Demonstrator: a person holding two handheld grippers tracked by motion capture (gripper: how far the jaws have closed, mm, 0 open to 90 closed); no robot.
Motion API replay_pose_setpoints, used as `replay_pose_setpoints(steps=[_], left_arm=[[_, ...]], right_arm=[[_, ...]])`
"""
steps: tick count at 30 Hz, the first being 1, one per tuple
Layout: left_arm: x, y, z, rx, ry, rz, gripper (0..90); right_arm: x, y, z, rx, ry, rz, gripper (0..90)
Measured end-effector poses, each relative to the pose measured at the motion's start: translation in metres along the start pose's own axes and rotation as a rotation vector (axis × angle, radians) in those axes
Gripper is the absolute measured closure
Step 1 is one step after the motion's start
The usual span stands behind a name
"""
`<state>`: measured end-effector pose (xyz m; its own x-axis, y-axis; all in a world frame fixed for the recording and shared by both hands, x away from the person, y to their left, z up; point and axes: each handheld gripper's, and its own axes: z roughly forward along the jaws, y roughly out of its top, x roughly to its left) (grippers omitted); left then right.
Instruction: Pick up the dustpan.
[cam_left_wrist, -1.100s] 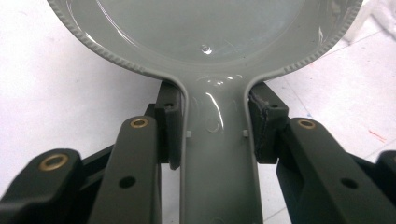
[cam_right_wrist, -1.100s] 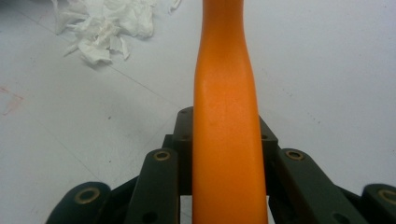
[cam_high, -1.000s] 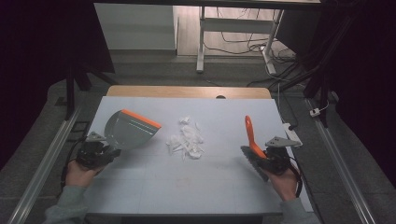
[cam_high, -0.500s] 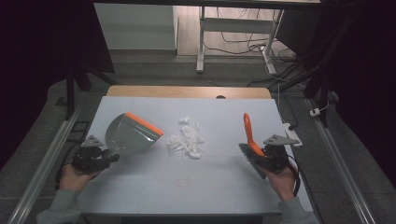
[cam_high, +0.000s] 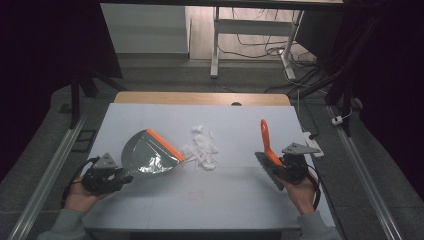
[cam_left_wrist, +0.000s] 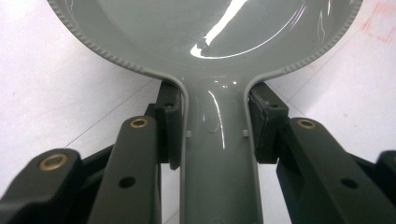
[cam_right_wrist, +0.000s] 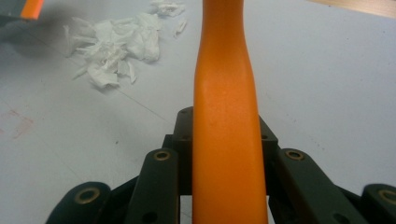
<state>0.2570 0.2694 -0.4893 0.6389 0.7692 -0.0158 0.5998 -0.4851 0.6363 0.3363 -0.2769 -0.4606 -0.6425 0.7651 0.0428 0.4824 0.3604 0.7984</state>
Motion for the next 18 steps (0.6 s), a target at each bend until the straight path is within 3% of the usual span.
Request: replay_pose_setpoints(steps=[3,8,12,18], left_arm=[[-0.002,-0.002,0.002,0.005,-0.034,0.027,61.7],[-0.005,-0.005,0.006,0.022,-0.05,0.032,61.7],[-0.008,-0.007,0.009,0.021,-0.079,0.061,61.7],[-0.012,-0.009,0.012,0.041,-0.08,0.064,61.7]], right_arm=[[0.0,0.002,0.001,-0.011,0.006,0.002,71.0],[0.001,0.005,0.005,-0.014,0.009,-0.001,71.0],[0.002,0.008,0.009,-0.023,0.013,0.001,71.0],[0.002,0.012,0.016,-0.037,0.032,0.022,71.0]])
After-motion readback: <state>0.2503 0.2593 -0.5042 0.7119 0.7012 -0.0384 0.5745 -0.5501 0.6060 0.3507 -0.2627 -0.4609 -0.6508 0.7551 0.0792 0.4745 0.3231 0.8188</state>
